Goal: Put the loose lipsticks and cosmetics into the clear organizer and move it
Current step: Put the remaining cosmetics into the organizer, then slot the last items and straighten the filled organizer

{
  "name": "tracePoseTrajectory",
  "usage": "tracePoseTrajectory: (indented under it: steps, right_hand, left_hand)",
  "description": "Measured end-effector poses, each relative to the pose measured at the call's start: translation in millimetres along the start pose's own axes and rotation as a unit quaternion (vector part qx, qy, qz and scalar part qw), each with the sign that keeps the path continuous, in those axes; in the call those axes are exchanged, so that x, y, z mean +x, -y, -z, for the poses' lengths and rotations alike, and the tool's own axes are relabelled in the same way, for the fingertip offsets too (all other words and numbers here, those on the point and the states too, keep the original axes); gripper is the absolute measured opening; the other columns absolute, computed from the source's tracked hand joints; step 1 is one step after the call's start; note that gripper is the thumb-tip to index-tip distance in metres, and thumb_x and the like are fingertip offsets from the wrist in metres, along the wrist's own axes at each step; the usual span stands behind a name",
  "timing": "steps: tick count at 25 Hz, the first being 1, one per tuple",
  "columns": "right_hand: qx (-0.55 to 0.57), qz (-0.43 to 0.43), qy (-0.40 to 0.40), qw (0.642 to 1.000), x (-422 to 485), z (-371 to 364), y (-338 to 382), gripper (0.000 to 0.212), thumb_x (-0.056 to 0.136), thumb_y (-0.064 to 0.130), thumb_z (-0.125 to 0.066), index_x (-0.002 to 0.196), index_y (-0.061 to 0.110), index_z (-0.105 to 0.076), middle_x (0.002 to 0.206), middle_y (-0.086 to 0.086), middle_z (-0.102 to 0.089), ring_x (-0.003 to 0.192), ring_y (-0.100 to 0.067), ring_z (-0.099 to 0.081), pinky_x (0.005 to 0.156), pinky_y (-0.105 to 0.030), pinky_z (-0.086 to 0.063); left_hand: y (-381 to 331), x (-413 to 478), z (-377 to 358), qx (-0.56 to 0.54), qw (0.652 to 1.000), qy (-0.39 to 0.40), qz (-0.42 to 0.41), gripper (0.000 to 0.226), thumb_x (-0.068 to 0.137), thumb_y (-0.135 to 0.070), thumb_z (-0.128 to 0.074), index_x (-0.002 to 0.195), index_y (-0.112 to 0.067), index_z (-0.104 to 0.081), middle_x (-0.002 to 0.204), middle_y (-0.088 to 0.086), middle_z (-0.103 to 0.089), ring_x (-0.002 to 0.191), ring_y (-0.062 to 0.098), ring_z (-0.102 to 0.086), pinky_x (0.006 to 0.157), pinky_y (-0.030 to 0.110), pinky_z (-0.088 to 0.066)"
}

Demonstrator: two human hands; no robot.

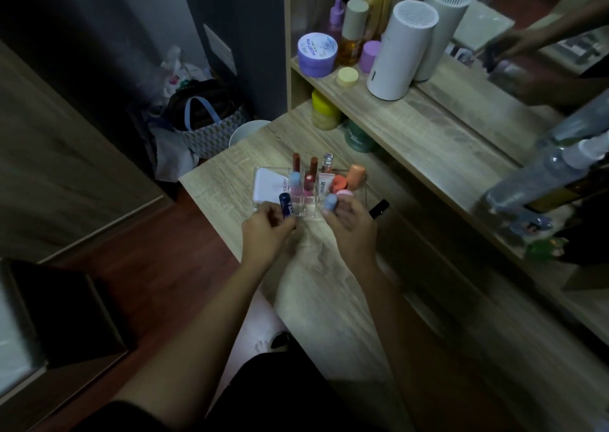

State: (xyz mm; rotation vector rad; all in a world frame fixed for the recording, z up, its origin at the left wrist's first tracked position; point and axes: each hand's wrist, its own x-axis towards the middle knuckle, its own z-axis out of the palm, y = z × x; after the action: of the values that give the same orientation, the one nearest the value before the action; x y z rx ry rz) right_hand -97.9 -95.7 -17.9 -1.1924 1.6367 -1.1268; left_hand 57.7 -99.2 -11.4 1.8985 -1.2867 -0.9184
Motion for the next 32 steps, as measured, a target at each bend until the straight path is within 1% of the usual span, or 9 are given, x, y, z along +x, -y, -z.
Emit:
tracePoseTrajectory:
  steps: [2,6,13,18,22,25,28,30,32]
  right_hand:
    - [-0.003,0.025,0.005,1.000,10,-13,5,0.028,0.080,0.008,-0.070,0.104,0.018,-0.065,0.096,0.011,-0.067,0.088,-0.001,-0.065,0.072,-0.003,-0.049]
    - [-0.026,0.022,0.002,0.999,23,-26,3,0.032,0.080,0.000,-0.068,0.109,0.011,-0.065,0.090,0.015,-0.063,0.084,-0.009,-0.065,0.077,-0.021,-0.055]
    - [-0.046,0.011,0.024,0.999,26,-33,-13,0.033,0.079,-0.003,-0.067,0.108,0.013,-0.066,0.093,0.003,-0.069,0.083,-0.008,-0.066,0.070,0.000,-0.047]
    - [-0.105,0.054,0.020,0.993,27,-36,-16,0.030,0.078,-0.001,-0.068,0.106,0.010,-0.067,0.100,-0.011,-0.072,0.087,-0.020,-0.068,0.081,-0.038,-0.058]
    - [-0.131,0.065,0.020,0.989,30,-35,-15,0.030,0.077,0.000,-0.068,0.106,0.007,-0.067,0.098,-0.013,-0.071,0.084,-0.023,-0.067,0.079,-0.043,-0.057]
    - [-0.155,0.058,0.026,0.986,24,-33,-13,0.038,0.077,0.002,-0.069,0.114,0.009,-0.065,0.106,-0.013,-0.068,0.094,-0.023,-0.063,0.086,-0.031,-0.053]
    - [-0.159,0.071,-0.032,0.984,16,-24,-13,0.035,0.078,0.005,-0.069,0.112,0.009,-0.063,0.107,-0.012,-0.063,0.082,-0.010,-0.057,0.071,0.003,-0.038]
    - [-0.119,0.026,-0.130,0.984,17,-11,-15,0.026,0.084,0.011,-0.065,0.109,0.011,-0.061,0.108,-0.010,-0.060,0.076,0.001,-0.052,0.066,-0.001,-0.045]
    - [-0.080,-0.086,-0.233,0.965,24,8,-19,0.025,0.090,0.017,-0.059,0.113,0.008,-0.058,0.111,-0.013,-0.060,0.083,-0.009,-0.059,0.065,-0.008,-0.044]
  left_hand:
    - [-9,7,2,0.009,0.999,-0.012,-0.044,0.024,0.074,-0.020,-0.074,0.067,-0.022,-0.051,0.055,-0.013,-0.053,0.048,-0.003,-0.050,0.052,-0.002,-0.037]
    - [-9,18,-6,0.057,0.996,-0.001,-0.073,0.014,0.079,-0.017,-0.071,0.084,-0.008,-0.061,0.072,0.007,-0.066,0.061,0.014,-0.055,0.053,0.011,-0.035]
    - [-7,26,-20,0.072,0.994,-0.004,-0.087,0.017,0.084,-0.012,-0.064,0.099,-0.004,-0.062,0.092,0.017,-0.072,0.082,0.028,-0.065,0.072,0.033,-0.051]
    - [-1,24,-26,0.135,0.987,-0.006,-0.088,0.015,0.085,-0.012,-0.062,0.095,-0.002,-0.064,0.093,0.018,-0.069,0.082,0.030,-0.062,0.068,0.033,-0.043]
    - [1,25,-28,0.157,0.984,-0.001,-0.084,0.015,0.087,-0.012,-0.060,0.094,0.000,-0.064,0.094,0.019,-0.067,0.083,0.032,-0.061,0.070,0.038,-0.045]
    - [1,22,-26,0.148,0.985,-0.009,-0.089,0.017,0.085,-0.012,-0.062,0.098,0.000,-0.065,0.095,0.019,-0.068,0.084,0.032,-0.062,0.073,0.039,-0.048]
    - [2,11,-22,0.073,0.992,-0.044,-0.092,0.013,0.081,-0.010,-0.067,0.091,-0.001,-0.066,0.088,0.017,-0.069,0.077,0.029,-0.065,0.072,0.039,-0.054]
    - [7,2,-22,0.044,0.991,-0.012,-0.125,0.009,0.082,-0.013,-0.068,0.087,-0.006,-0.067,0.083,0.013,-0.069,0.072,0.023,-0.063,0.071,0.036,-0.054]
    - [14,-7,-23,0.068,0.978,0.074,-0.185,0.012,0.086,-0.018,-0.065,0.093,-0.009,-0.069,0.089,0.010,-0.070,0.079,0.022,-0.064,0.075,0.034,-0.052]
